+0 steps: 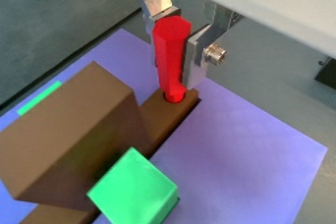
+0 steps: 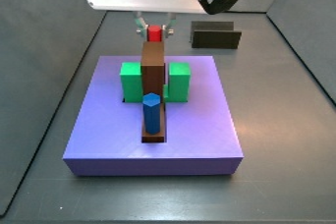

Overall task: Pick up the red object. Move up. Place the red object on the fixture. Regrasp the red object. Move to above the board. Insert the red object.
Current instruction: Insert the red object.

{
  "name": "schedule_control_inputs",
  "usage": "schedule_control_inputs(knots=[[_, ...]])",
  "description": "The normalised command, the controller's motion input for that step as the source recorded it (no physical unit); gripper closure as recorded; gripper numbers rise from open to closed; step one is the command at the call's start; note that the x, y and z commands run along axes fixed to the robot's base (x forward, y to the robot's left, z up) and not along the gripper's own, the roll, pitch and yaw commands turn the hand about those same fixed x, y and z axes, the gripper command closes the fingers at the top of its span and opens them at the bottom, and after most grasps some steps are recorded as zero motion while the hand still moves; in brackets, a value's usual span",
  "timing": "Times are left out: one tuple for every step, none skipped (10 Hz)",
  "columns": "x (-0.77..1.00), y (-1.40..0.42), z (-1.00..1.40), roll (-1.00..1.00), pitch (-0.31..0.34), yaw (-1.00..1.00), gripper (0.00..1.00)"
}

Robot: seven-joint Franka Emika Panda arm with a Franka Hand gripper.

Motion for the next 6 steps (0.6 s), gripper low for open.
schedule_control_inputs(knots=[[0.49, 0.00, -0.09, 0.00, 0.126, 0.03, 1.00], [0.36, 0.00, -0.15, 0.00, 0.067, 0.02, 1.00], [0.14, 0.00, -0.33, 0.03, 0.000, 0.01, 1.00], [0.00, 0.00, -0.47, 0.10, 0.000, 0.00, 1.00], [0.00, 0.00, -0.30, 0.09, 0.000, 0.00, 1.00], [0.00, 0.00, 0.00, 0.00, 0.000, 0.00, 1.00]])
